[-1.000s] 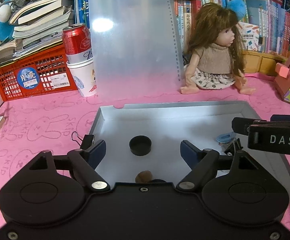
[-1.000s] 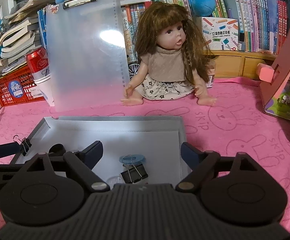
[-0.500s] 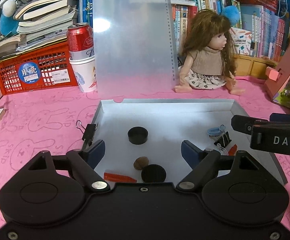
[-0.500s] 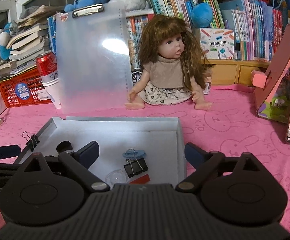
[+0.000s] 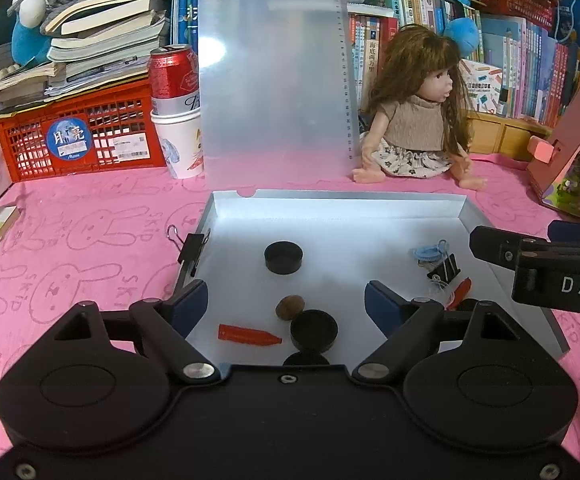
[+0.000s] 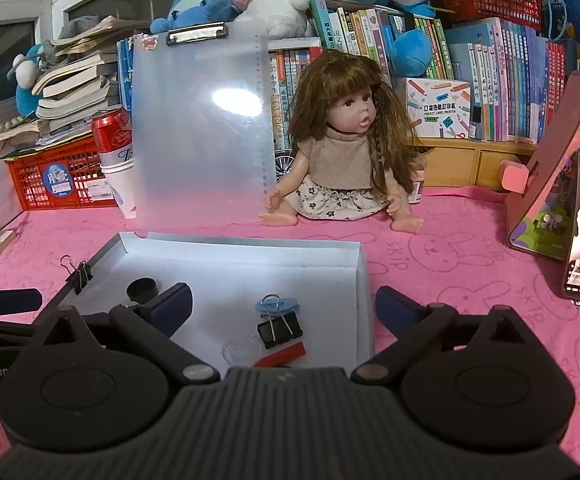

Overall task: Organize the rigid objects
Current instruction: 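Withdraw both open tools from the box back over the towel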

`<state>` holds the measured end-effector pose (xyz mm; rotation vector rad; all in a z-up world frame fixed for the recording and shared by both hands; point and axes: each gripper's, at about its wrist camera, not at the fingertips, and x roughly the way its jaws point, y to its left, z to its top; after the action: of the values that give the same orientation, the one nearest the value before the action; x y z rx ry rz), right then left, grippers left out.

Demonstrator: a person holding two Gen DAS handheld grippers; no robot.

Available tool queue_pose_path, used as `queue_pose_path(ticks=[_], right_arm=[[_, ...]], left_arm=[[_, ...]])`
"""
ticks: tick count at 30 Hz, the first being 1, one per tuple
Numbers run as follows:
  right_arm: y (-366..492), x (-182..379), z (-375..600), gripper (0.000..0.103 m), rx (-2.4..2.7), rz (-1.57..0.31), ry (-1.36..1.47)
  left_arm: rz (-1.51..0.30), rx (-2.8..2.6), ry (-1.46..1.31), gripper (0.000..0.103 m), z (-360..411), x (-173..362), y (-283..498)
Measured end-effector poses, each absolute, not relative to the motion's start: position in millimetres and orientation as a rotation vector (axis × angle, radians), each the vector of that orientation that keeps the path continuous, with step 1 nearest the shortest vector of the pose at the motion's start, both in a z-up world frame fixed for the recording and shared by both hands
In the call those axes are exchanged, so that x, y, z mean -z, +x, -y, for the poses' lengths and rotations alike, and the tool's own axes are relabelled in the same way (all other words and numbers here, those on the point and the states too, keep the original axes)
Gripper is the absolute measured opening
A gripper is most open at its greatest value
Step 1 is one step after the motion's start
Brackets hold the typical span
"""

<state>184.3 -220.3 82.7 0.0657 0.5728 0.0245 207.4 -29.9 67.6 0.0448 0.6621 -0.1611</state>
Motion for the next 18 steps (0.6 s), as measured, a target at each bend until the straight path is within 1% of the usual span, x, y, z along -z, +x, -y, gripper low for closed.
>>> queue_pose_path(ticks=[18], right_arm=[[140,-83,214,0.103,-0.009,-0.497,0.059]], left_arm=[[-0.573,0.147,0.047,0.086,19,-69,154]])
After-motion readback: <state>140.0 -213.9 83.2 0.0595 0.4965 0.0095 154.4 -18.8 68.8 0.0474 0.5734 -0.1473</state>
